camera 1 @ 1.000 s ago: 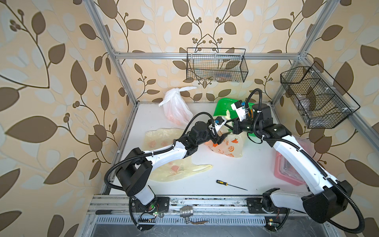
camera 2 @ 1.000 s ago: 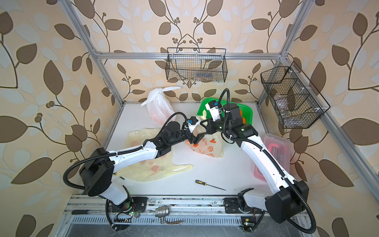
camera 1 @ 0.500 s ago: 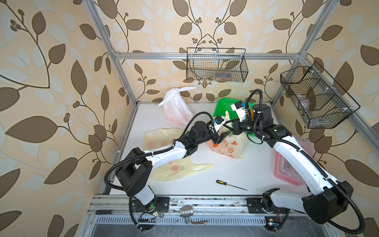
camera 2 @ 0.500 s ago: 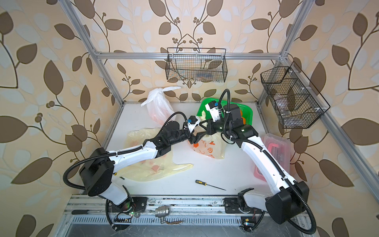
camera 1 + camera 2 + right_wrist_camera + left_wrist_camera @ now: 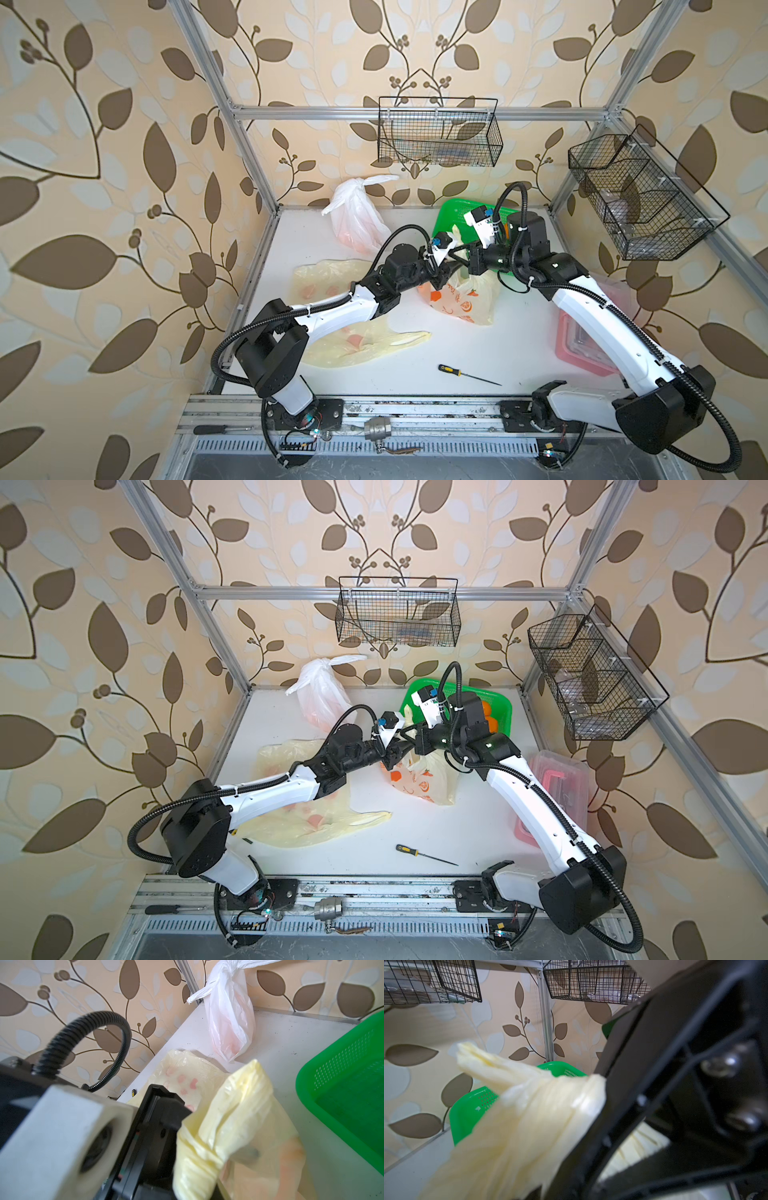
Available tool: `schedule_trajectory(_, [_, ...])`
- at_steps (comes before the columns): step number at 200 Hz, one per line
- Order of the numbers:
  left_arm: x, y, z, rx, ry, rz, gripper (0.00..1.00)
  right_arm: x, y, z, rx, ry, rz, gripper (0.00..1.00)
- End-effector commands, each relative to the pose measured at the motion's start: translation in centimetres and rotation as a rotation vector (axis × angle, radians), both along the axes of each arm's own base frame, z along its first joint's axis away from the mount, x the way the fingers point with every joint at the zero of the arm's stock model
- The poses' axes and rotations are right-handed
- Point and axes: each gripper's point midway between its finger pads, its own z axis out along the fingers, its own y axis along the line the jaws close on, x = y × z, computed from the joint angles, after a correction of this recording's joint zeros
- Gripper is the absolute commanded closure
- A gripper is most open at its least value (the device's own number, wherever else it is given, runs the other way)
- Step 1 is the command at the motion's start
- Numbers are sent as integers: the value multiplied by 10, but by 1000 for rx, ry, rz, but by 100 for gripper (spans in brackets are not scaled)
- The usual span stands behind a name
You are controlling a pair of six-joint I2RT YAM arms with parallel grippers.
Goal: Place the oranges into plastic bags & tie knots
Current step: Tie the plastic bag at the center of the board.
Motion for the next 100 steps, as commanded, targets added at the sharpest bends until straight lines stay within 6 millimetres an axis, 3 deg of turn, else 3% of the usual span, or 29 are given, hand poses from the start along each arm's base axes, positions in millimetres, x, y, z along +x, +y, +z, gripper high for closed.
schedule_trajectory(1, [-3,-1,39,-87,-73,-13,79,-2,0,0,-22,-23,1,98])
schedule_trajectory(29, [-2,-1,41,-96,-75,-6,100,-4,-3,3,-38,-46,-9,86])
schedule_trajectory(71, [-2,0,44,-105,-80,-4,100,-5,-26,21,-23,-99,-100,44])
schedule_trajectory(100, [0,1,44,-106,-82,1,100,-7,-43,49,49,-147,-178,31])
